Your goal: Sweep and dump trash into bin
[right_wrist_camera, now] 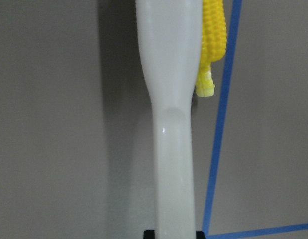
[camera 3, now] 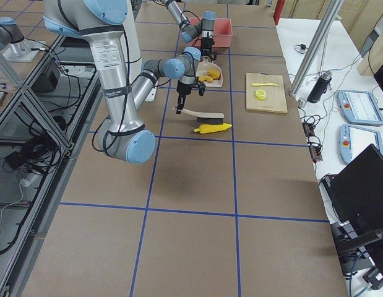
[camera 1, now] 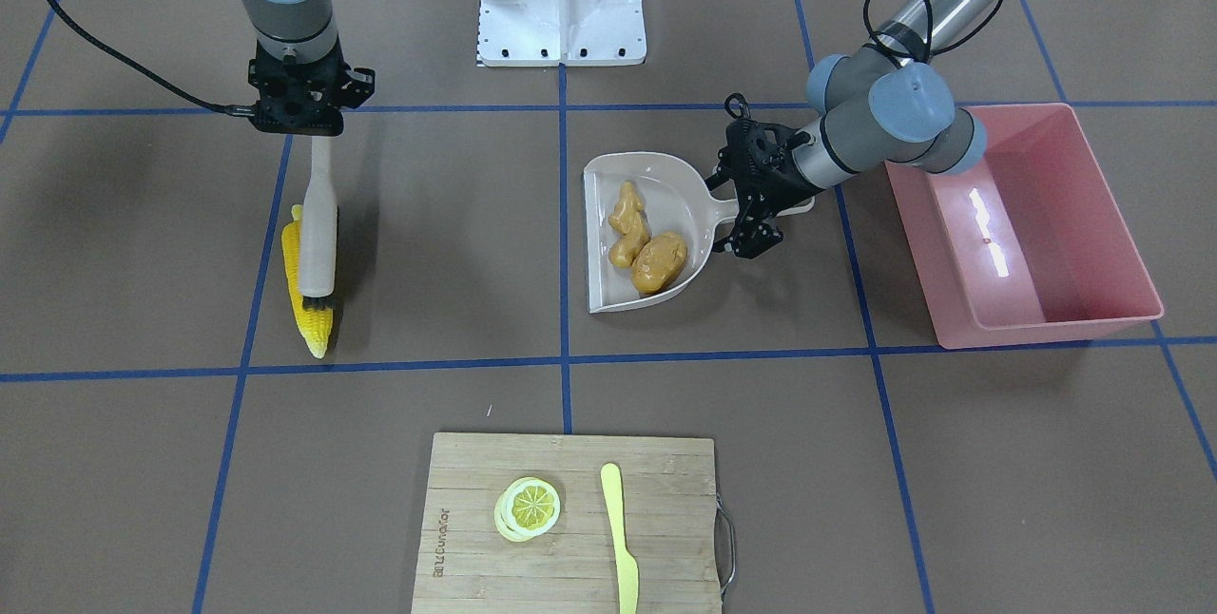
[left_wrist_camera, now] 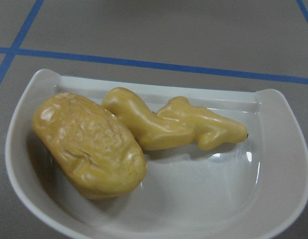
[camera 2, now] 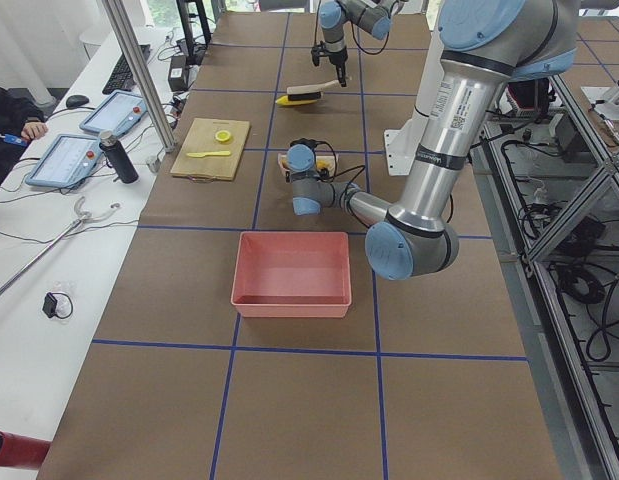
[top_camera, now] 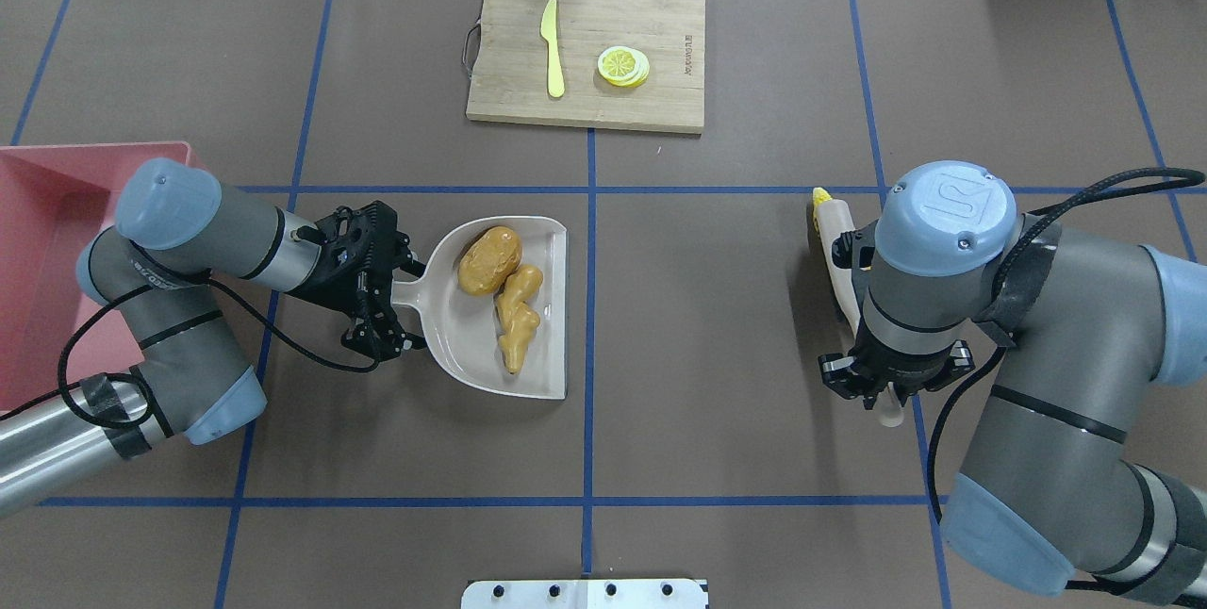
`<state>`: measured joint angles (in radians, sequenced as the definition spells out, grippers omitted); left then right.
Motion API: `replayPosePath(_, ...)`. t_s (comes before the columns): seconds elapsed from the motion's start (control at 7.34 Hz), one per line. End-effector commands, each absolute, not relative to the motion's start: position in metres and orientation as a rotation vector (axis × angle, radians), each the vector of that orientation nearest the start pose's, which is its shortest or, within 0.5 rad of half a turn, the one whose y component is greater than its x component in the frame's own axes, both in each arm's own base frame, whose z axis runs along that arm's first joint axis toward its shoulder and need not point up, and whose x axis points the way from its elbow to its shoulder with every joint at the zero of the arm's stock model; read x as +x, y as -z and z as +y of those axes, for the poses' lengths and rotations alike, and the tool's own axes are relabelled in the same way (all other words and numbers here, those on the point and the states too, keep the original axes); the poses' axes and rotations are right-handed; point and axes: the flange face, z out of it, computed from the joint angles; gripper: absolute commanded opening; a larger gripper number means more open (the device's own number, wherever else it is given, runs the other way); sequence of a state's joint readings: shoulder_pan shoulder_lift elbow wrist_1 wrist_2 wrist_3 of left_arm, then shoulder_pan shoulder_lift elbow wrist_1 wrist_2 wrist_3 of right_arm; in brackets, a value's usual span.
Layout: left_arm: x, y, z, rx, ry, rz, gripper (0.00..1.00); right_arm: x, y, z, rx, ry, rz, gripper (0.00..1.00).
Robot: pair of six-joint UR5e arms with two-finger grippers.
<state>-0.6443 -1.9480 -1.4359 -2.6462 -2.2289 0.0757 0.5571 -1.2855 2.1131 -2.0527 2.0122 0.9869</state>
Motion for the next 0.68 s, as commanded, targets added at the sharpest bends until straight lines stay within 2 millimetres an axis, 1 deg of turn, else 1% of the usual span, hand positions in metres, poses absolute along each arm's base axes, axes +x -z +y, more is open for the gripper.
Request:
replayPosePath(0.0, 0.467, -0.387, -0.442, 0.993, -1.255, 1.111, 0.98, -0.342, -0.334, -0.353, -0.192, 0.057, -0.430, 0.00)
replayPosePath(0.14, 0.468, -0.388, -0.442, 0.991, -1.255, 1.111, 0.98, -0.333, -0.318, -0.357, -0.184, 0.058, -0.436, 0.00)
replayPosePath(0.27, 0.468, -0.389, -0.442, 0.991, -1.255, 1.111, 0.98, -0.329, -0.317, -0.356, -0.193, 0.053, -0.421, 0.00)
replayPosePath(0.41, 0.468, -0.389, -0.442, 0.991, -1.255, 1.111, 0.98, -0.316, -0.323, -0.363, -0.203, 0.049, -0.387, 0.00)
replayPosePath(0.54, 0.468, -0.389, -0.442, 0.990, -1.255, 1.110, 0.98, -0.303, -0.340, -0.371, -0.156, 0.133, -0.328, 0.00)
